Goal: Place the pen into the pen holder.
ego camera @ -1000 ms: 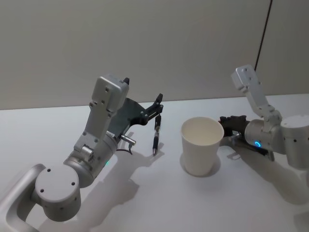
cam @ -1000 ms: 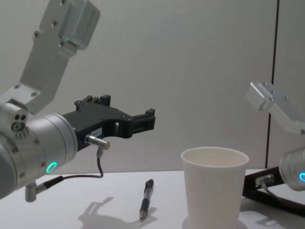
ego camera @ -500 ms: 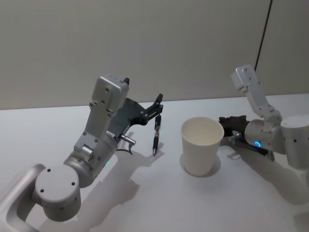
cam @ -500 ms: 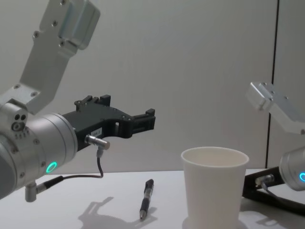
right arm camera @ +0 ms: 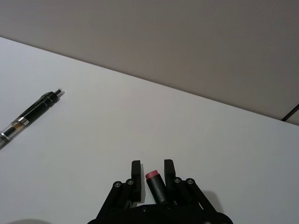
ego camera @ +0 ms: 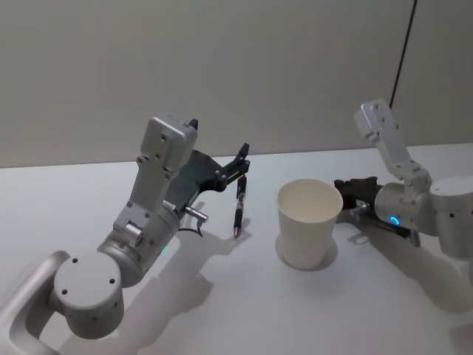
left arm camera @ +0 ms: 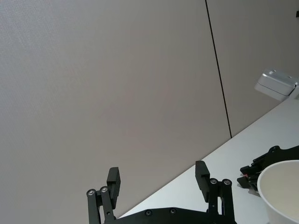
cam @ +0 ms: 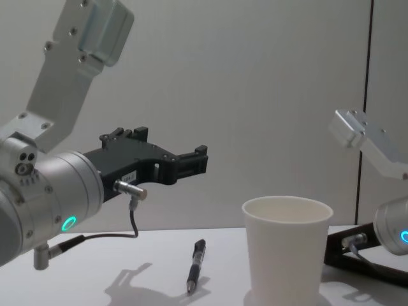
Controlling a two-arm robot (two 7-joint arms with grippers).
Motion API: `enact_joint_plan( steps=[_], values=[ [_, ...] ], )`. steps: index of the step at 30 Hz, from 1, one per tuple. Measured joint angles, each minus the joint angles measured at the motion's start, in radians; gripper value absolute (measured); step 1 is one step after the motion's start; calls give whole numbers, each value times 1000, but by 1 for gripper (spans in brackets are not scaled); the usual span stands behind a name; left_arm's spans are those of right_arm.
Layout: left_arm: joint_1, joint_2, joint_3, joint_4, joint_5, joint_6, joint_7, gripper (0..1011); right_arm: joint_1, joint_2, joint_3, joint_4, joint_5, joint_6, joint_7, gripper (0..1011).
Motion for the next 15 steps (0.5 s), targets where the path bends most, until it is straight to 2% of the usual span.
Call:
enact_joint_plan(
  steps=[15],
  values=[
    [0,0,0,0,0,0,0,1001,0,0,0,0,0,0,0,201]
  ],
)
